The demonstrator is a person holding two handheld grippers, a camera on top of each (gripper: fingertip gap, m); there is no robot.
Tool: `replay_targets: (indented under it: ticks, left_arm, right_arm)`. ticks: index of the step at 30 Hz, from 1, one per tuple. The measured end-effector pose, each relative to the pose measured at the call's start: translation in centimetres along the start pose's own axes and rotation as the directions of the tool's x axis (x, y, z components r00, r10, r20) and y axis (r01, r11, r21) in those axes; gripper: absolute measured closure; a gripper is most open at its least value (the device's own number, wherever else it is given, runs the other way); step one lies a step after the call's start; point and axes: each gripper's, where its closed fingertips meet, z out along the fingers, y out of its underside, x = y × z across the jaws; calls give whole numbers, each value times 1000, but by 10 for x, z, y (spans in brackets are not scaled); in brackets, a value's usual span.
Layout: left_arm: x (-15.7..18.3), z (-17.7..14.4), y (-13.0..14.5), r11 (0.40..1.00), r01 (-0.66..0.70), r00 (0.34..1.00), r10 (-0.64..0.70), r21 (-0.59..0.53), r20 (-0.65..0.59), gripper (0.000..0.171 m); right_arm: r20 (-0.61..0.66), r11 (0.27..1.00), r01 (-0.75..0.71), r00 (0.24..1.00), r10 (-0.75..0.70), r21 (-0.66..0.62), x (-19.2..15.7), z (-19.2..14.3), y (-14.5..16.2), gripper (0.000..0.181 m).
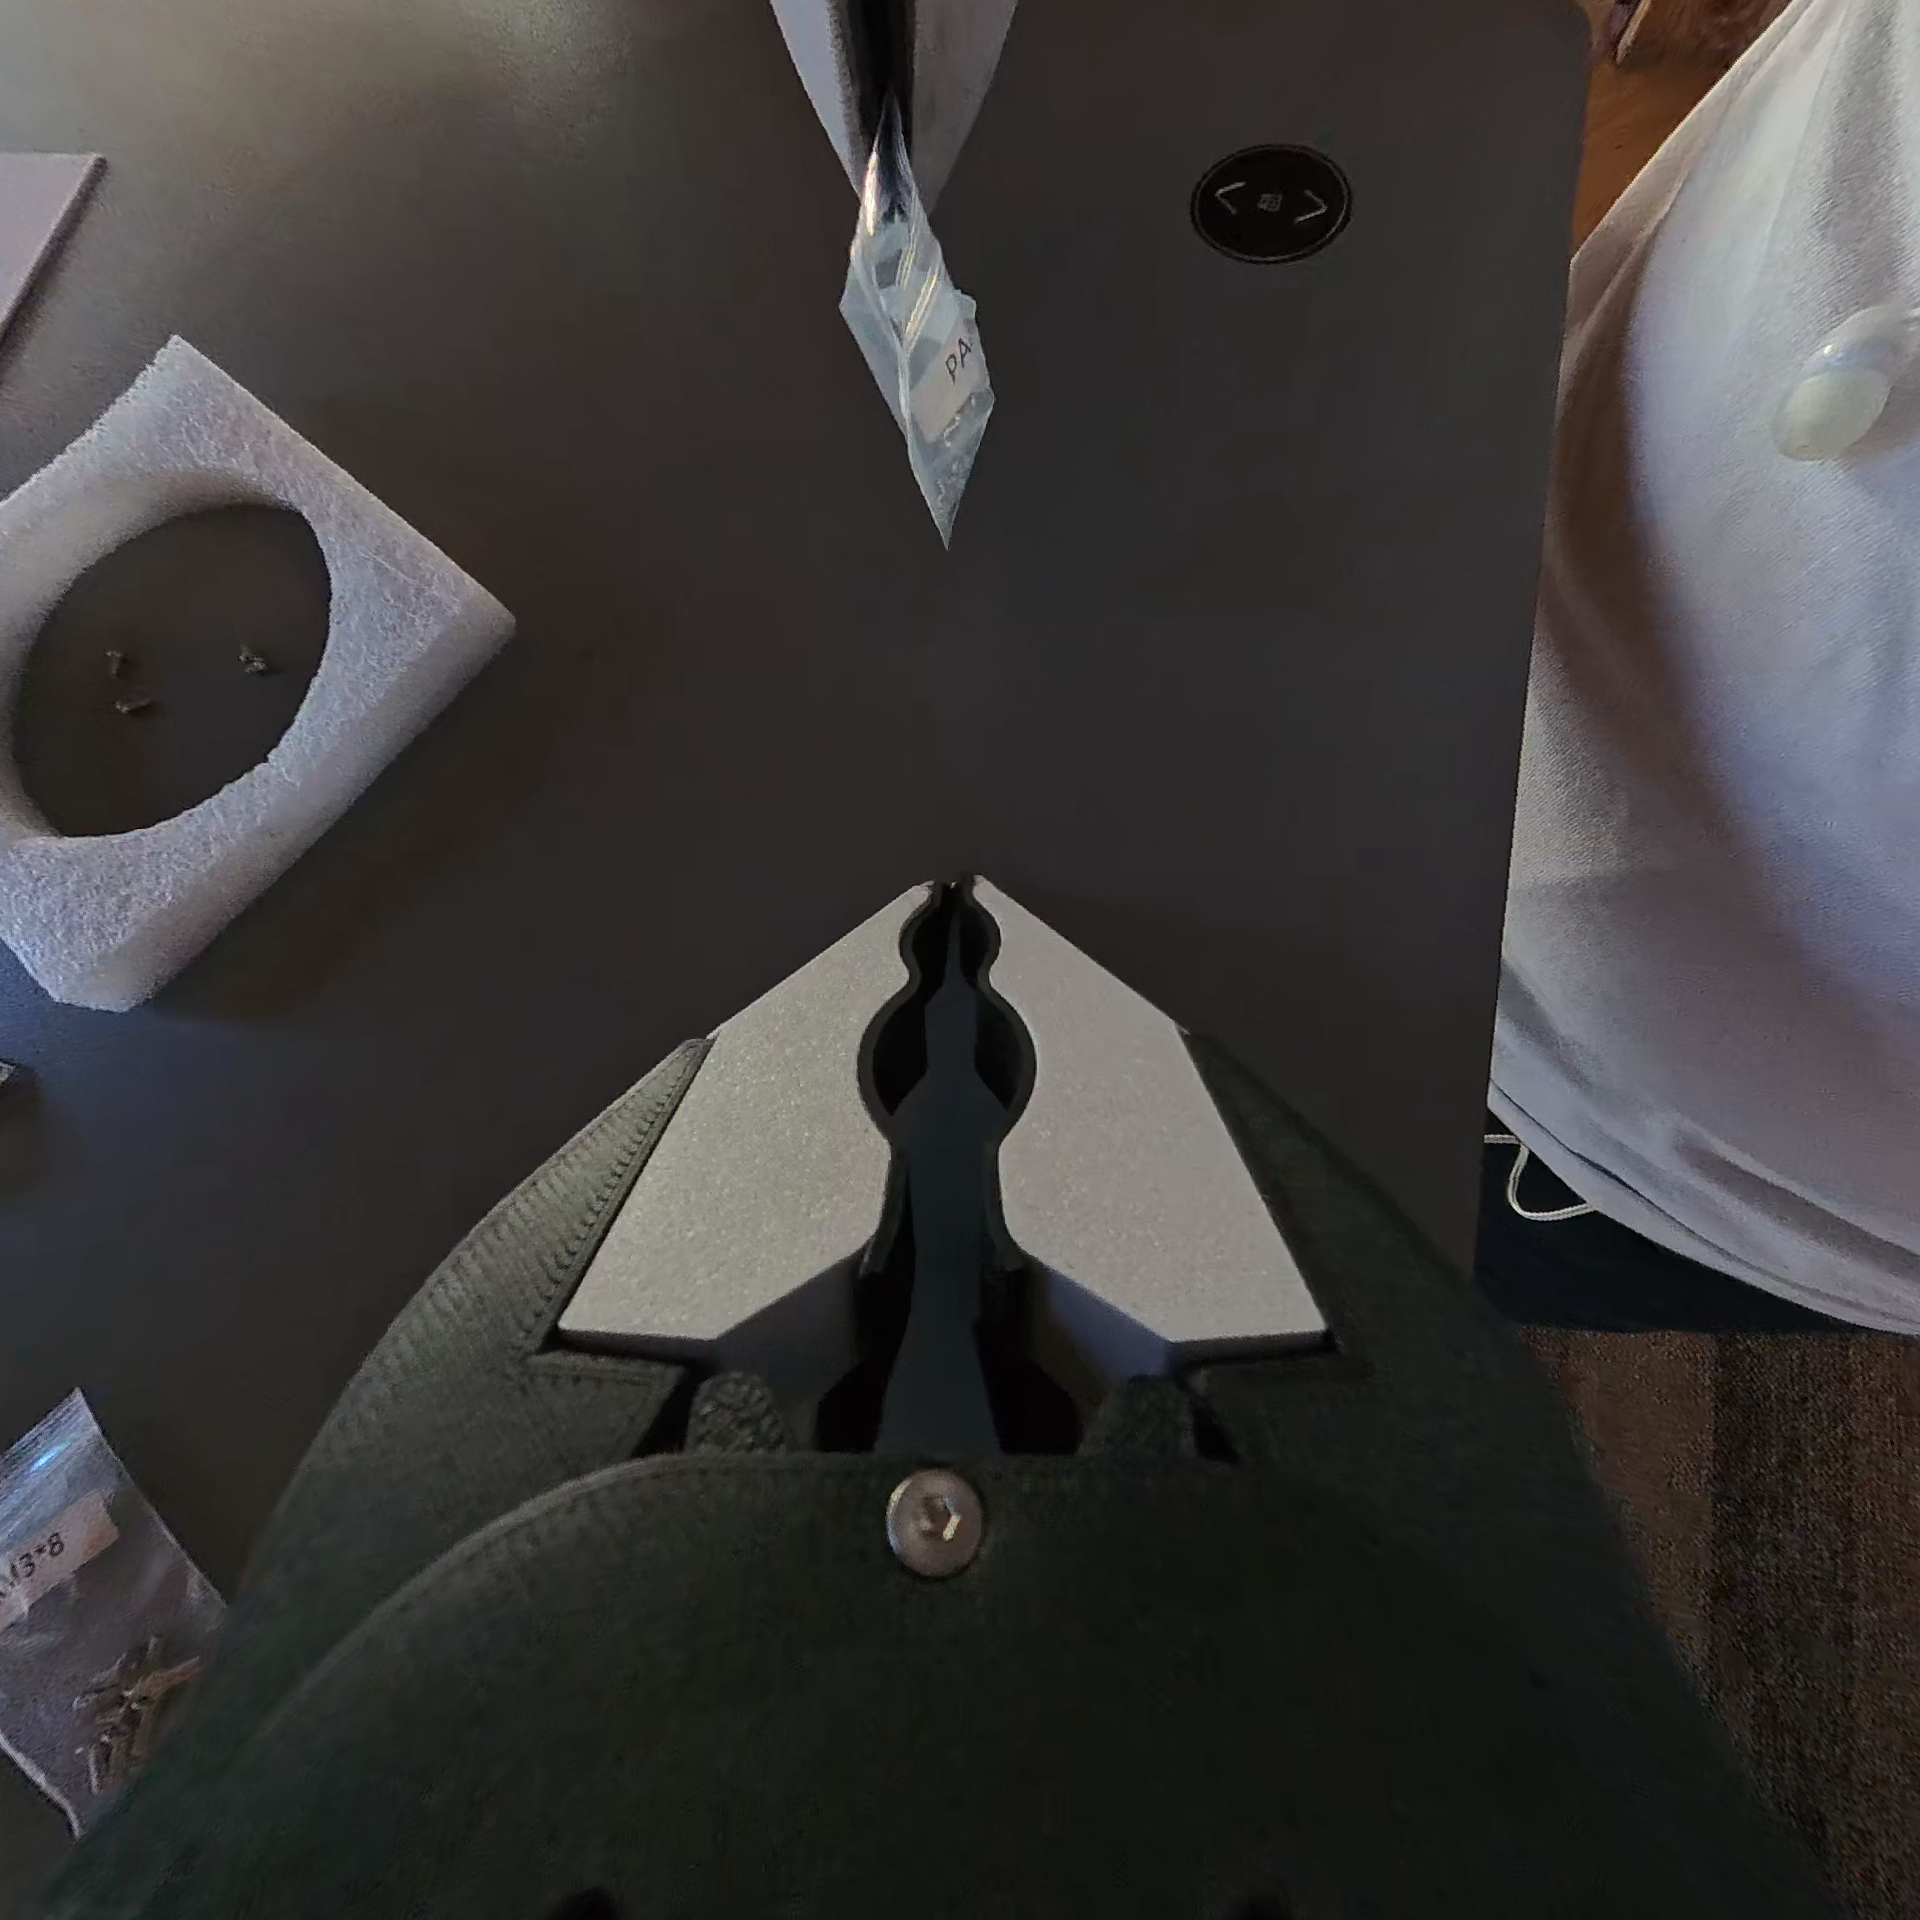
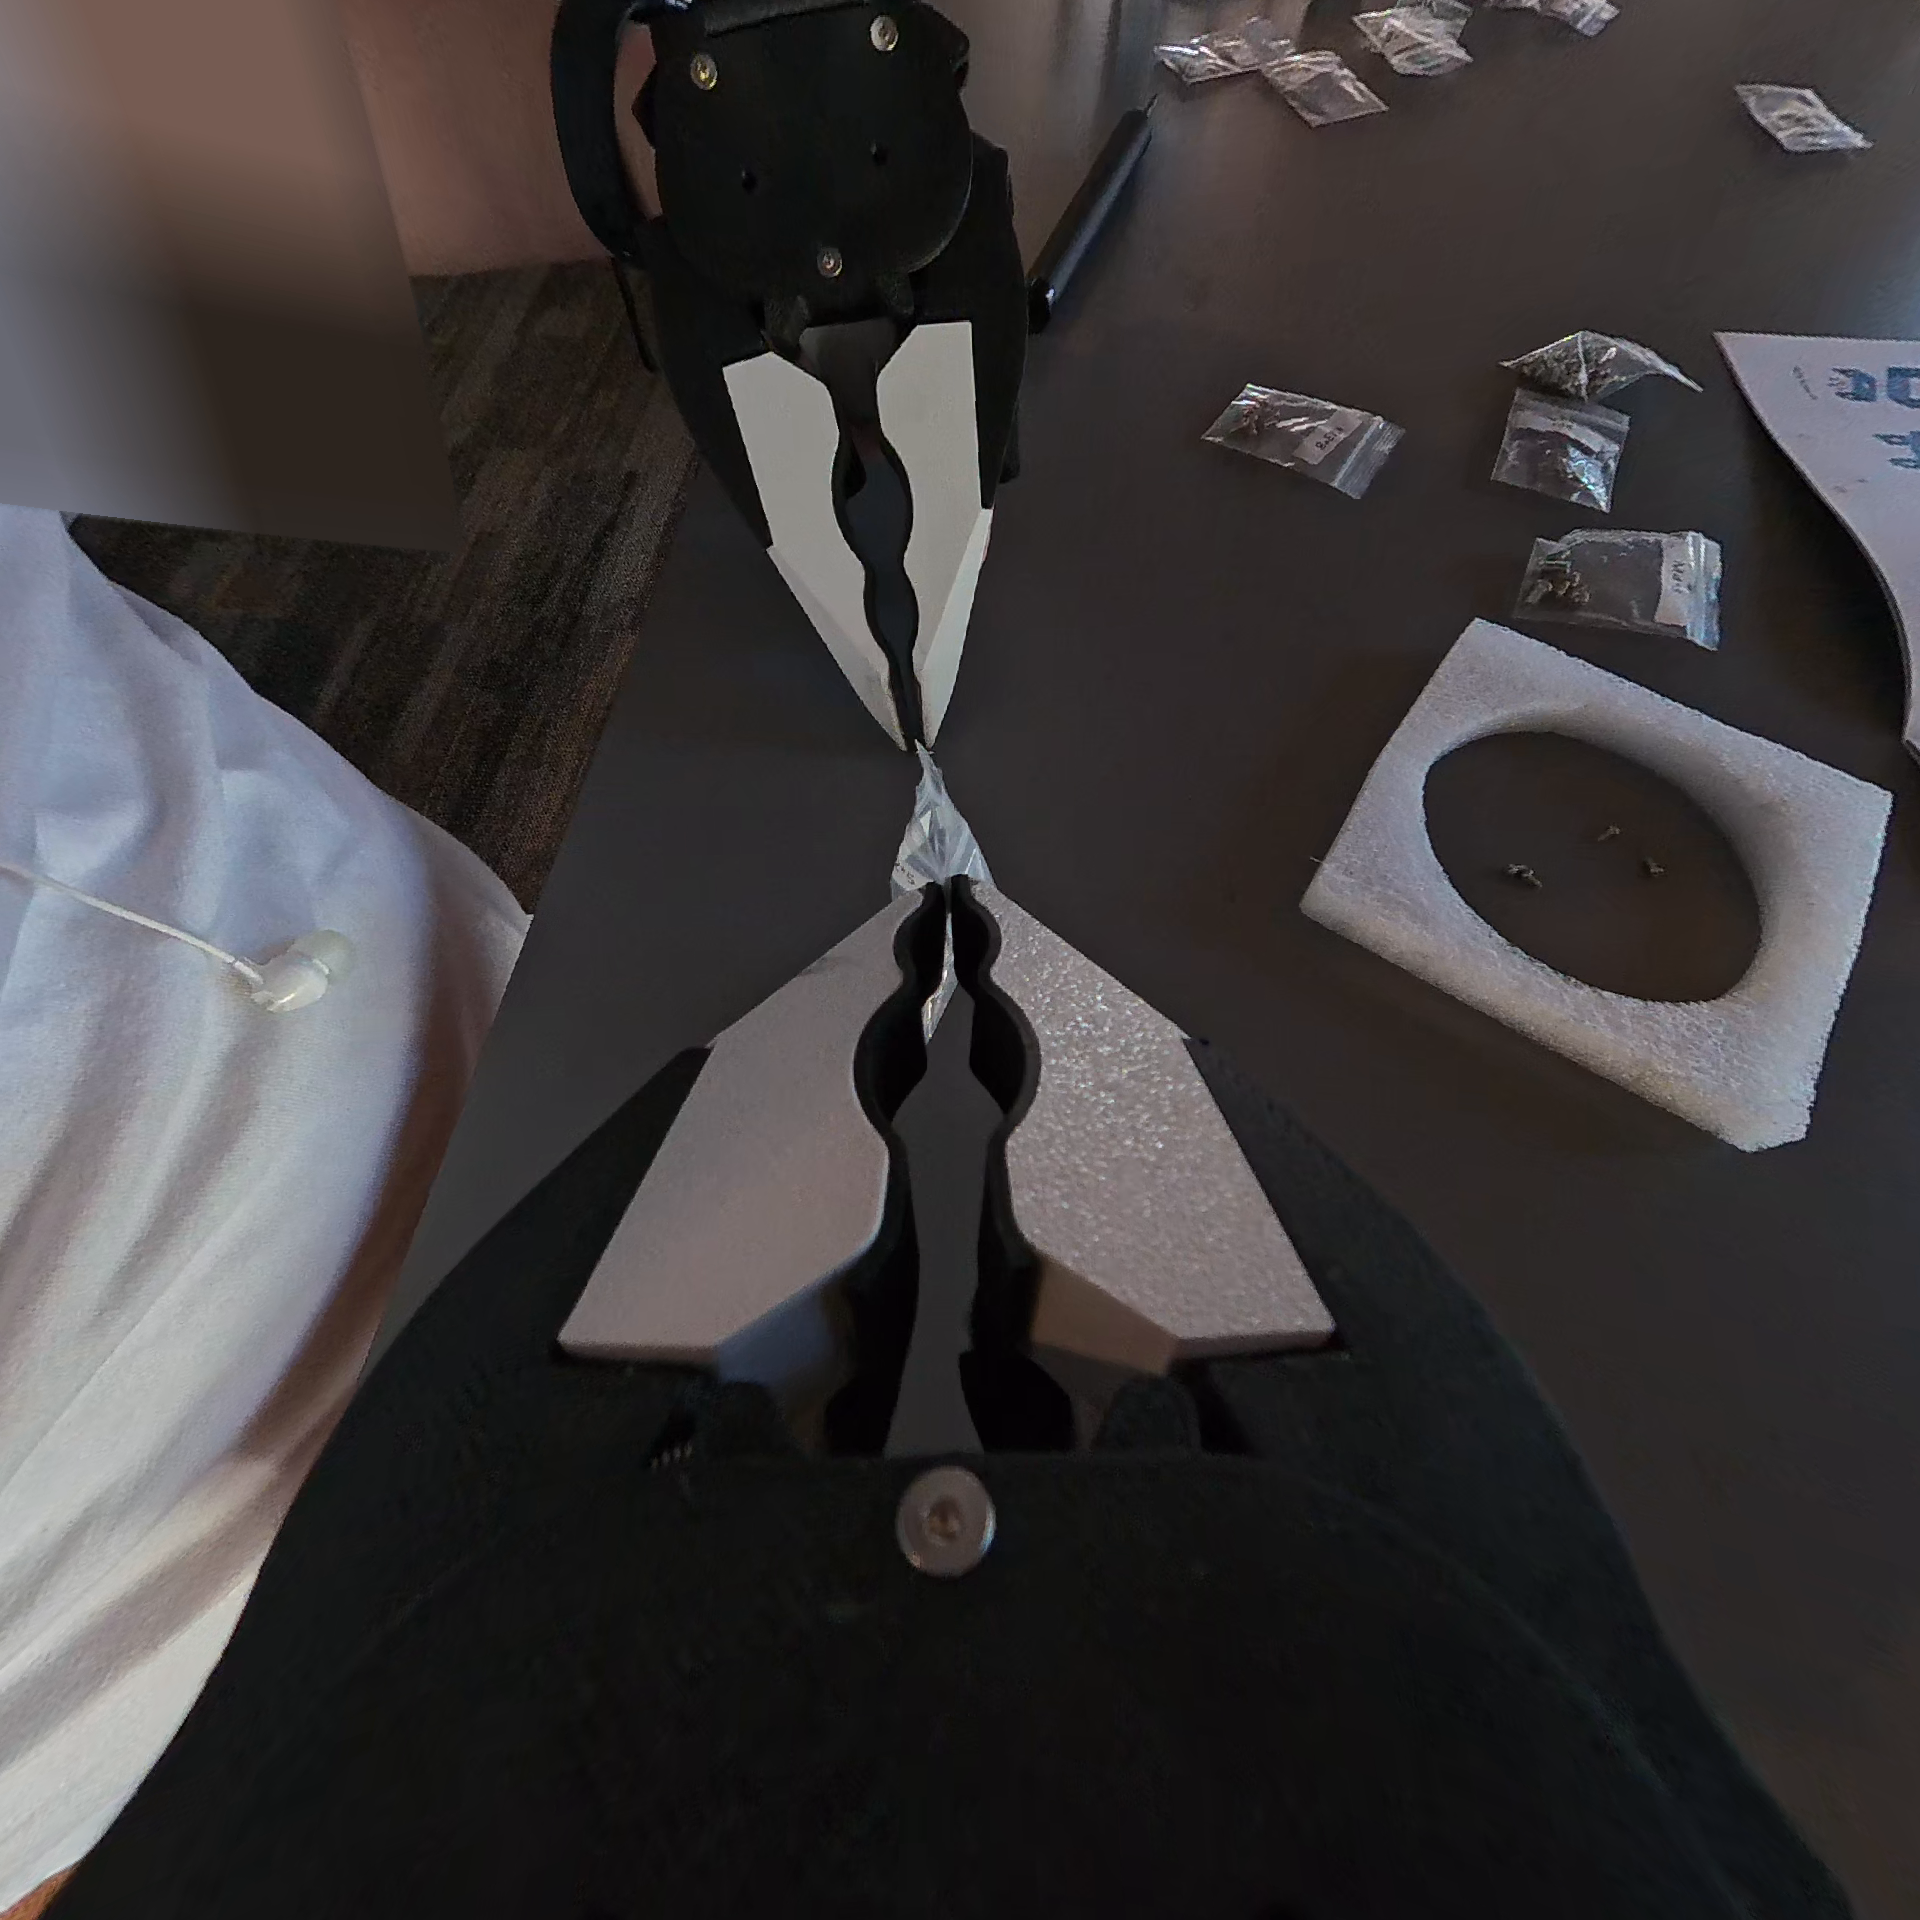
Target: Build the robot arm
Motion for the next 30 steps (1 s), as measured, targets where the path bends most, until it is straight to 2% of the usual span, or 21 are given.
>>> replay_targets:
  ticks: [11,13,15,18,21,30]
  left_arm:
    - [2,-4,-6,999,-8,1000,7,36,30,171]
    - [2,-10,-18,996,5,999,-8,90,37,171]
    - [2,-19,-43,982,28,999,-36,187,39,171]
    - [5,-30,-81,942,85,996,-93,325,10,171]
    - [7,-33,-105,908,115,993,-118,404,-17,171]
    - [-3,-17,-106,915,115,992,-124,387,-3,171]
  right_arm:
    - [-9,1000,-1,1000,1,5,1,-1,0,180]
    - [-14,1000,1,1000,-1,7,1,-1,-1,180]
    - [-17,1000,2,1000,-2,10,1,-1,-2,180]
    - [-24,1000,10,1000,-9,15,1,0,-5,180]
    - [-29,1000,20,999,-19,11,1,1,-5,180]
    - [-40,999,47,998,-47,-3,-1,6,-5,181]
